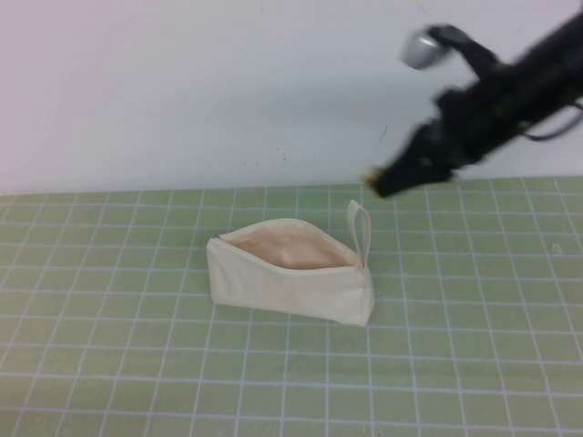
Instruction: Put eraser into pencil case
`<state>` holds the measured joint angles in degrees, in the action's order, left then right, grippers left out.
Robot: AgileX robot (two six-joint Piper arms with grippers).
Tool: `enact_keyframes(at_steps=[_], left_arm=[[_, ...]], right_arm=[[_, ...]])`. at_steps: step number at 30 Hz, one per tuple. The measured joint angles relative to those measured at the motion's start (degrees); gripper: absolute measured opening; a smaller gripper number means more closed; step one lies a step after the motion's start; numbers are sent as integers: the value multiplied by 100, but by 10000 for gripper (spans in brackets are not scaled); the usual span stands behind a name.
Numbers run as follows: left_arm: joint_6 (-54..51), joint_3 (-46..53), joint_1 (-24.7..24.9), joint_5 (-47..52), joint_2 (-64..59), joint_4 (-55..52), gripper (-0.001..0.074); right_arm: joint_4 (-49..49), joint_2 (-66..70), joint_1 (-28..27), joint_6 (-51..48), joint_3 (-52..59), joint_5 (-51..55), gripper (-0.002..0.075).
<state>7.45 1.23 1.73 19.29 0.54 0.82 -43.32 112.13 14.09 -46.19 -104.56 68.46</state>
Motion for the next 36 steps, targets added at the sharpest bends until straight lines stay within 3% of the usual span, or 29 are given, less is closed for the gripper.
enact_keyframes(at_steps=[5, 12, 18, 22, 25, 30, 36], left_arm=[[0, 0, 0, 0, 0, 0, -1], [0, 0, 0, 0, 0, 0, -1], [0, 0, 0, 0, 0, 0, -1], [0, 0, 0, 0, 0, 0, -1], [0, 0, 0, 0, 0, 0, -1], [0, 0, 0, 0, 0, 0, -1], [0, 0, 0, 0, 0, 2, -1]], right_arm=[[-711, 26, 762, -1494, -169, -883, 201], [-750, 476, 836, -1785, -169, -1181, 214], [-750, 741, 836, -1654, -169, -1494, 439], [-750, 741, 810, -1631, -358, -1387, 467], [-713, 741, 745, -1555, -824, -982, 382], [-77, 553, 730, -975, -2044, -18, 76], [1857, -160, 730, 372, -3131, 110, 10]])
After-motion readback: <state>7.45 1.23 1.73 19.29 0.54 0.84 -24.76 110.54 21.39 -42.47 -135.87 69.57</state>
